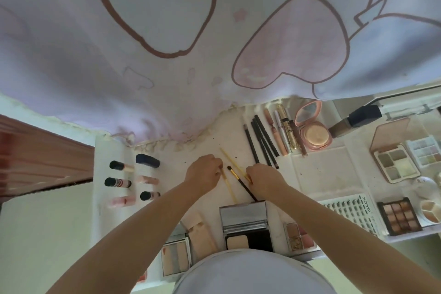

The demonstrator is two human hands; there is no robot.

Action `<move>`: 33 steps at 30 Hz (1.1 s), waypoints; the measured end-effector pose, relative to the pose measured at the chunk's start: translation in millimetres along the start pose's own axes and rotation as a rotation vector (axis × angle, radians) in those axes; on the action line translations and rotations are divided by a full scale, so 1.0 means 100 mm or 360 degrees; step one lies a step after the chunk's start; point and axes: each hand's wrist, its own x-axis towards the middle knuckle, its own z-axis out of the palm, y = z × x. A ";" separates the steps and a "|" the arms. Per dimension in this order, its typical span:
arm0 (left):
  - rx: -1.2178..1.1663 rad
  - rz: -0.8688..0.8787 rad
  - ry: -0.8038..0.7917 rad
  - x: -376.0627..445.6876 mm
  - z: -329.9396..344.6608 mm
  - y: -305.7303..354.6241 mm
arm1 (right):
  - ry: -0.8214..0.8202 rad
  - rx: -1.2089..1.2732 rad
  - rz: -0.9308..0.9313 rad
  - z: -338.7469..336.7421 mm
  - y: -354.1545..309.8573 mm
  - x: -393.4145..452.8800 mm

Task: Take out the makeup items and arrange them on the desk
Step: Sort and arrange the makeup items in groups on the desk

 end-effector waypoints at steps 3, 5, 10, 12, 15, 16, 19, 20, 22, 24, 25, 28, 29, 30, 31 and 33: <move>0.0046 0.0061 -0.0079 -0.01 0.06 -0.02 | 0.0021 0.0034 0.0039 0.00 0.00 0.00; 0.0081 0.0121 -0.0087 -0.03 0.09 -0.02 | 0.0052 0.0028 0.0039 0.01 -0.01 0.00; 0.0269 0.0272 -0.0048 -0.02 0.10 -0.03 | 0.0097 0.0150 0.0061 0.02 -0.03 0.02; 0.0349 0.0337 0.0017 -0.04 0.07 -0.06 | 0.0098 0.0332 -0.0002 -0.01 -0.02 0.01; 0.0307 0.0434 0.0247 -0.11 -0.06 -0.11 | 0.0126 0.0683 0.0032 -0.11 0.04 -0.01; 0.0292 0.0470 0.0275 -0.13 -0.10 -0.15 | 0.0131 0.0933 0.0098 -0.15 0.07 -0.03; 0.0370 0.0551 0.0335 -0.16 -0.19 -0.26 | 0.0081 0.1577 0.0053 -0.28 0.13 -0.13; 0.0327 0.0539 0.0261 -0.15 -0.20 -0.28 | 0.0115 0.1586 0.0005 -0.33 0.14 -0.16; 0.0284 0.0430 0.0181 -0.09 -0.17 -0.36 | 0.0282 0.1404 0.0003 -0.41 0.12 -0.19; 0.0283 0.0369 0.0114 -0.05 -0.14 -0.38 | 0.0350 0.1207 0.0114 -0.46 0.07 -0.16; 0.0279 0.0365 0.0094 -0.02 -0.13 -0.35 | 0.0306 0.1053 0.0172 -0.48 0.03 -0.15; 0.0268 0.0353 0.0007 0.01 -0.08 -0.23 | 0.0118 0.0344 0.0206 -0.37 -0.10 -0.05; 0.0262 0.0332 -0.0001 0.02 -0.05 -0.21 | 0.0071 0.0191 0.0197 -0.32 -0.14 -0.01; 0.0245 0.0293 0.0010 0.02 -0.03 -0.20 | 0.0020 0.0097 0.0196 -0.27 -0.18 0.02; 0.0219 0.0239 0.0021 0.02 -0.02 -0.21 | -0.0027 0.0034 0.0196 -0.21 -0.21 0.07; 0.0163 0.0154 0.0034 0.00 0.00 -0.23 | -0.0082 -0.0048 0.0198 -0.13 -0.26 0.13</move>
